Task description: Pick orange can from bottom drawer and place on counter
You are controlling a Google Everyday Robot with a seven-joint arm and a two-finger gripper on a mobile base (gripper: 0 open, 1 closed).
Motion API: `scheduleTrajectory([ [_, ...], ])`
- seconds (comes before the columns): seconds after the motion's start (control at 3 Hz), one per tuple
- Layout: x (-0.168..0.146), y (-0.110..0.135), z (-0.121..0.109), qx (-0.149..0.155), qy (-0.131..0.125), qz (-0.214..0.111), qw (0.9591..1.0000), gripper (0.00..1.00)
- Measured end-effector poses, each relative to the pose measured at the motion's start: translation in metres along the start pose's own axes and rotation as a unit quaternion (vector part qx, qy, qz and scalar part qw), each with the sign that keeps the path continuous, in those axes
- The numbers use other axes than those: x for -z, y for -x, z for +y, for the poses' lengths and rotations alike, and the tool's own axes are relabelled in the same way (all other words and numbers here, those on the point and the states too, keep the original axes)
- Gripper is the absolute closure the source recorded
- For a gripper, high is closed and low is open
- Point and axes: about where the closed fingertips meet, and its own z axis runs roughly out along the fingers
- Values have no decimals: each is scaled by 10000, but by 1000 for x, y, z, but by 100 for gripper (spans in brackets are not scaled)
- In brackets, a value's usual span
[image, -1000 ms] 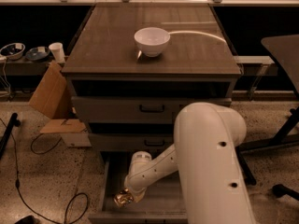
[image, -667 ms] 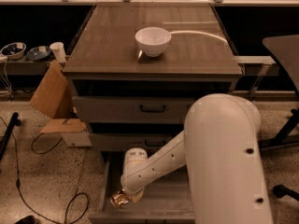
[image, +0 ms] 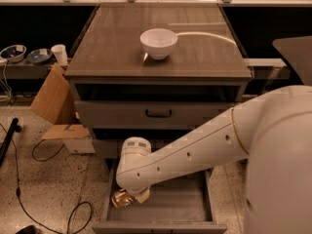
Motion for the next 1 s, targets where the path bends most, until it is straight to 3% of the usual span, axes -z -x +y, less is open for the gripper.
scheduleTrajectory([
  [0.33, 80, -14, -19, -269, -90, 193, 9994, 100],
  [0.67, 116, -22, -29, -470, -170, 291, 9983, 100],
  [1.0, 116, -22, -29, -470, -170, 291, 9983, 100],
])
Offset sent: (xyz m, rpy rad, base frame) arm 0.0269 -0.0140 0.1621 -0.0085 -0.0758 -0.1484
